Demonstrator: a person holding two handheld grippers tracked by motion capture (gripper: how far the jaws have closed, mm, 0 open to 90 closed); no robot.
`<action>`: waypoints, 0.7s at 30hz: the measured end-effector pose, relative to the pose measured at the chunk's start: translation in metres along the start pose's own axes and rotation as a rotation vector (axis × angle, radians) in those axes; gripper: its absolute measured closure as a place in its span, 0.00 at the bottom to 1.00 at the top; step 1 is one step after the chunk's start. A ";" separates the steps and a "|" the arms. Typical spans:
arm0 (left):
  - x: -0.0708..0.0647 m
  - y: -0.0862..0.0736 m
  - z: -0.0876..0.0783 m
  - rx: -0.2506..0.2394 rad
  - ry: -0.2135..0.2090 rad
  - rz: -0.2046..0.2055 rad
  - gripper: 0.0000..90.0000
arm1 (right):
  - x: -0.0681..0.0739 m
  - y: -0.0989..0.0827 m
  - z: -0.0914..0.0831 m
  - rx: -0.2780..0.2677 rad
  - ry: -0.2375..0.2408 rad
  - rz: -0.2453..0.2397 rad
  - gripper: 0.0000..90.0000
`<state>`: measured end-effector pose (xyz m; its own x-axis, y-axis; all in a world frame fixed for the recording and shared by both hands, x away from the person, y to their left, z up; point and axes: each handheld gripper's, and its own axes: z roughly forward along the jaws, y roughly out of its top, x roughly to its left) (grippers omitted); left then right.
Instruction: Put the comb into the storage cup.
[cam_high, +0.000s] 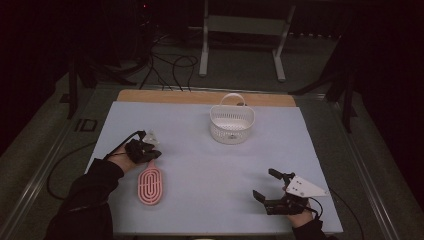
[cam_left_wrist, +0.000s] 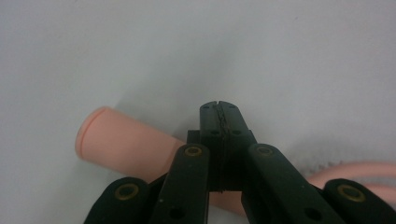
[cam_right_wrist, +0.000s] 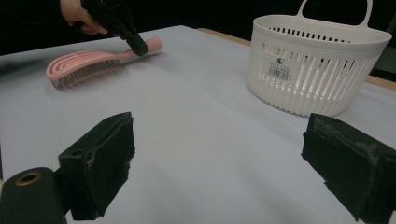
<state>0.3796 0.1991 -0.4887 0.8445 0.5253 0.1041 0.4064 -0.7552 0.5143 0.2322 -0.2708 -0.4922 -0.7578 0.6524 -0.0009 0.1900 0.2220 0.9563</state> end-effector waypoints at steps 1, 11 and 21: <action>0.000 0.000 0.000 0.000 0.000 0.000 1.00 | 0.000 0.000 0.000 0.000 0.000 0.001 0.10; 0.008 -0.015 -0.006 0.019 0.013 -0.042 1.00 | 0.000 0.000 0.000 0.002 -0.001 0.004 0.10; 0.010 -0.025 -0.014 0.030 0.014 -0.062 1.00 | -0.001 -0.001 0.001 0.004 -0.001 0.004 0.10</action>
<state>0.3732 0.2289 -0.4887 0.8129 0.5763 0.0846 0.4680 -0.7326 0.4942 0.2328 -0.2708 -0.4930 -0.7565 0.6539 0.0032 0.1961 0.2222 0.9551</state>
